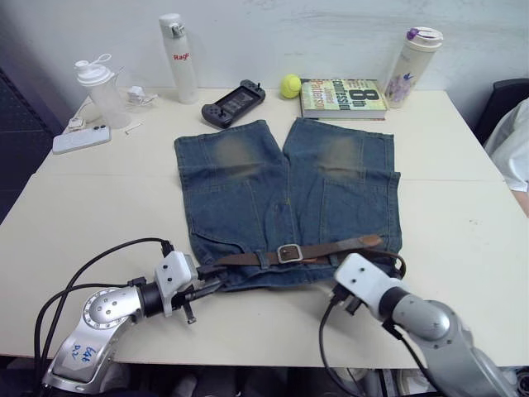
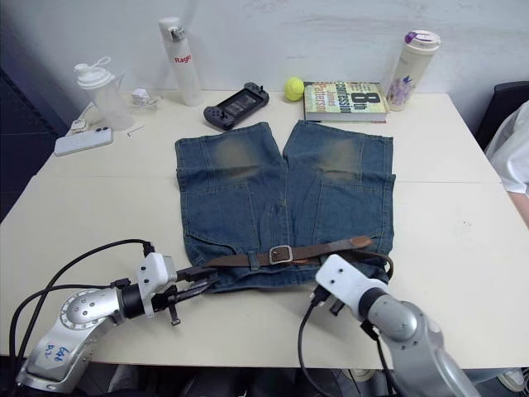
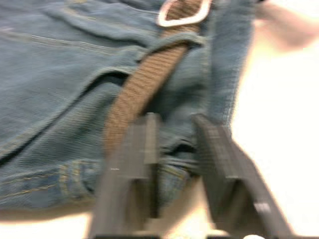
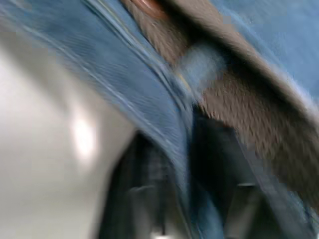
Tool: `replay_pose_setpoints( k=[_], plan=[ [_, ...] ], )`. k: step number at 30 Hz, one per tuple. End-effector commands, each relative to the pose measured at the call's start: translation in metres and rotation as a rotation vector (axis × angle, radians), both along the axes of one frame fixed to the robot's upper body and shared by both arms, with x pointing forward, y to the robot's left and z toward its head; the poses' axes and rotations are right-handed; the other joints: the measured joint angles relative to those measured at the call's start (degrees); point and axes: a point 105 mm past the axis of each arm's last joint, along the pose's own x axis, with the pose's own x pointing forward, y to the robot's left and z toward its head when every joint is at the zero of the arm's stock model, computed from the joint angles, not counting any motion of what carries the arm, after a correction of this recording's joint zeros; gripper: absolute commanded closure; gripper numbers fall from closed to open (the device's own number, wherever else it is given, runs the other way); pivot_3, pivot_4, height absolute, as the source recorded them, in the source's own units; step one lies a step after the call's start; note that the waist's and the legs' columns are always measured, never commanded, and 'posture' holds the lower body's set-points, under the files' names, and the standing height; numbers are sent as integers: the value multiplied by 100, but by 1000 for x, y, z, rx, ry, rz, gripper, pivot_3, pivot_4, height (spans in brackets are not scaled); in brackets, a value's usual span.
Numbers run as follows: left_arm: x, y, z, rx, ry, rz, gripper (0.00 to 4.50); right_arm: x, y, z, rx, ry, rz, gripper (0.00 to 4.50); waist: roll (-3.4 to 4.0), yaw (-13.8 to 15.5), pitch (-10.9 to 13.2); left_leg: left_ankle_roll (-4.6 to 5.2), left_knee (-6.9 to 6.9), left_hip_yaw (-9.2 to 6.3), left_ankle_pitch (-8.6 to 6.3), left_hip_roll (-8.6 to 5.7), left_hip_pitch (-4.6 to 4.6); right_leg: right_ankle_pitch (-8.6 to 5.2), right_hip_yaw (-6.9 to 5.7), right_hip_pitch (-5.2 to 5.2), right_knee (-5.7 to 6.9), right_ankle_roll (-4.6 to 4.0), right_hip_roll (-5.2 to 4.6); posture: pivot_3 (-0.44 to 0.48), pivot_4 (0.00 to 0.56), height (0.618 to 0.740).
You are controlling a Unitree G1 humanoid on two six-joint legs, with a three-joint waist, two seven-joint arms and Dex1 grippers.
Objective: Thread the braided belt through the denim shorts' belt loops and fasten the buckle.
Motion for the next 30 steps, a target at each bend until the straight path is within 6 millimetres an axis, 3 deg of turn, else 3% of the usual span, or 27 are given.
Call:
replay_pose_setpoints(
  k=[1, 4, 7, 11, 15, 18, 30],
  plan=[
    [-5, 0, 20, -22, 15, -68, 1656, -12, -5, 22, 47, 32, 79, 1318, 1, 0, 30, 1, 1, 0, 0, 0, -1, 0, 0, 0, 1, 0, 0, 0, 150, 740],
    [-8, 1, 44, -71, 54, -119, 1635, -23, -7, 42, 117, 57, 164, 31, 1, 8, 55, 6, 2, -4, 0, 2, -6, 0, -6, -5, 2, 0, 1, 0, 150, 740],
    [-10, 0, 62, -96, 83, -142, 1635, -33, -11, 65, 218, 75, 230, 31, 2, -4, 73, 9, 3, -9, 1, 2, -9, 0, -12, -2, 1, 0, 2, 0, 150, 740],
    [15, 6, 98, -245, 37, -32, 1635, -11, -27, 107, 396, -90, 173, 31, -13, -16, 92, 15, 12, -9, 1, 0, -9, 1, -12, 2, 5, 2, 2, 0, 150, 740],
    [36, 10, 120, -368, -5, 74, 1635, 13, -46, 126, 479, -201, 47, 31, -31, 9, 104, 1, 16, -14, 14, -2, -11, 1, -17, 3, 5, 3, 2, 0, 150, 740],
    [47, 11, 123, -376, -37, 127, 1635, 25, -49, 127, 487, -231, 1, 31, -33, 25, 105, -5, 26, -14, 18, -9, -30, 4, -20, -4, 1, 8, 1, 0, 150, 740],
    [46, 2, 105, -376, -44, 120, 1635, 45, -43, 105, 481, -216, -36, 31, -32, 64, 106, 3, 89, -23, 14, -10, -75, 10, -31, -15, 5, 27, 1, 0, 150, 740]
  ],
)
